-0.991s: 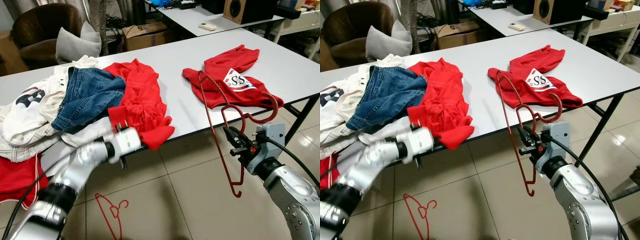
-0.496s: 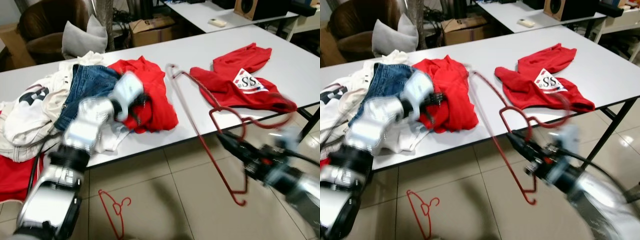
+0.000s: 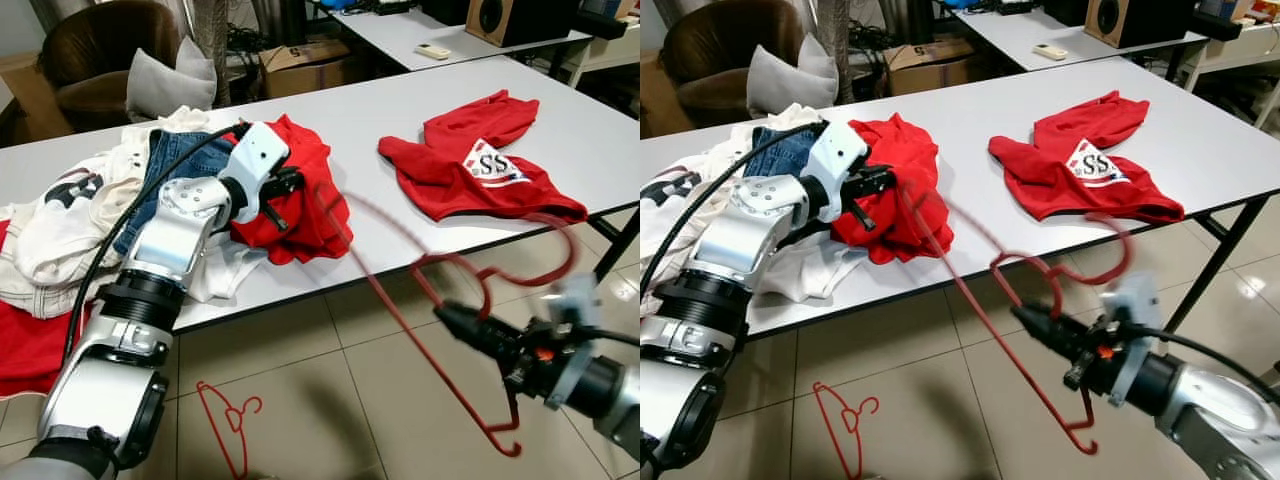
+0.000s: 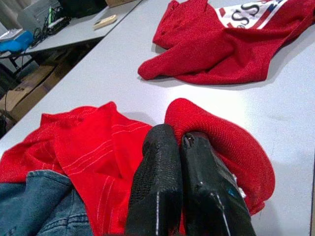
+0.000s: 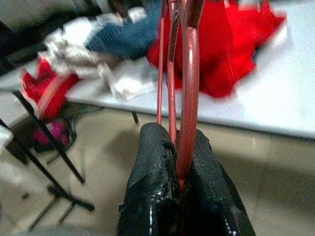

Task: Hang hanger

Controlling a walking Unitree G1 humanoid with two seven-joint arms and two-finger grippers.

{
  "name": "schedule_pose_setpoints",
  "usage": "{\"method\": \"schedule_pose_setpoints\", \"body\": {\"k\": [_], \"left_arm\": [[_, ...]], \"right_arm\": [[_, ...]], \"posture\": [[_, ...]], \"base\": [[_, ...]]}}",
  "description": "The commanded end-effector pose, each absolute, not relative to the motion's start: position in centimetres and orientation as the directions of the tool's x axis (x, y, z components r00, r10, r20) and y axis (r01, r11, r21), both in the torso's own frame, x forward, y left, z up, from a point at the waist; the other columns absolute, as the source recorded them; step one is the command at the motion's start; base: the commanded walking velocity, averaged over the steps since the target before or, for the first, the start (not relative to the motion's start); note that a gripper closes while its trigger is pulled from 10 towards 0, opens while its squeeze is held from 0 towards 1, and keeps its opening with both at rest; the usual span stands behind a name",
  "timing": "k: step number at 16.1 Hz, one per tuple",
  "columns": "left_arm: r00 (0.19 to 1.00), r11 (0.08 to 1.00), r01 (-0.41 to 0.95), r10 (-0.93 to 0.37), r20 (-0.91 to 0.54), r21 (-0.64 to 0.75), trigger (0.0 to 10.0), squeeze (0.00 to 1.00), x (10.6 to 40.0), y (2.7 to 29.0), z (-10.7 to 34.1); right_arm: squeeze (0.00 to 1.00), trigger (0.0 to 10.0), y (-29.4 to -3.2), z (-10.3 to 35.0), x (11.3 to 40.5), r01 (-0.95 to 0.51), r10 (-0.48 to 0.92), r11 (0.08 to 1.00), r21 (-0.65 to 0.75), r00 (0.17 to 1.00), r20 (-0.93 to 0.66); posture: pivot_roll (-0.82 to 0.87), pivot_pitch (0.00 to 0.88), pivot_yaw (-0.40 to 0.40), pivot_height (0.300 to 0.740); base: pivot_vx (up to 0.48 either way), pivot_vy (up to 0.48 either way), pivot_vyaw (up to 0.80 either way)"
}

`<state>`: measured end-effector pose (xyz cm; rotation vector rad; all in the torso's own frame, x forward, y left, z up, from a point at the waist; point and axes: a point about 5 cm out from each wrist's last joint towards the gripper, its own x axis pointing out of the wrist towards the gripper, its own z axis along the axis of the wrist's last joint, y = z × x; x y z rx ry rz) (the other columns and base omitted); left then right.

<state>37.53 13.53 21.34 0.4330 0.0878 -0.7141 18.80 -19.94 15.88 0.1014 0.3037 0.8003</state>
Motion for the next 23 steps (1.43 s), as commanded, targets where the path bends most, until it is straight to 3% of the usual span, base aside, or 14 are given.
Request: {"method": "schedule_pose_setpoints", "body": {"k": [1,6,8,17,19,23], "left_arm": [[0.753,0.652,0.648,-0.624,-0.206,0.393,0.0,0.0,37.5,13.5,23.1],[0.734,0.624,0.668,-0.642,-0.221,0.405,0.0,0.0,37.1,13.0,23.2],[0.74,0.624,0.662,-0.633,-0.228,0.415,0.0,0.0,37.0,13.0,23.1],[0.826,0.706,0.554,-0.532,-0.187,0.442,0.0,0.0,37.5,14.2,23.0],[0.824,0.708,0.558,-0.535,-0.186,0.432,0.0,0.0,37.4,14.0,22.8],[0.796,0.685,0.596,-0.573,-0.196,0.42,0.0,0.0,36.6,13.5,22.6]], "right_arm": [[0.0,10.0,-19.8,15.0,19.7,-0.669,0.691,0.72,0.186,0.664,-0.285],[0.0,10.0,-18.2,14.1,22.1,-0.675,0.697,0.713,0.189,0.652,-0.3],[0.0,10.0,-17.2,14.0,22.8,-0.722,0.743,0.663,0.197,0.601,-0.295],[0.0,10.0,-16.9,13.9,21.4,-0.785,0.805,0.573,0.234,0.486,-0.34],[0.0,10.0,-16.8,14.0,21.5,-0.789,0.807,0.569,0.232,0.483,-0.339],[0.0,10.0,-17.4,13.7,23.4,-0.716,0.727,0.672,0.189,0.59,-0.351]], "posture": [[-0.19,0.0,0.1,0.74],[-0.18,0.0,0.093,0.74],[-0.17,0.0,0.085,0.74],[-0.17,0.0,0.058,0.74],[-0.17,0.0,0.058,0.74],[-0.17,0.0,0.039,0.74]], "base": [[0.0,0.0,0.0],[0.0,0.0,0.0],[0.0,0.0,0.0],[0.0,0.0,0.0],[0.0,0.0,0.0],[0.0,0.0,0.0]]}}
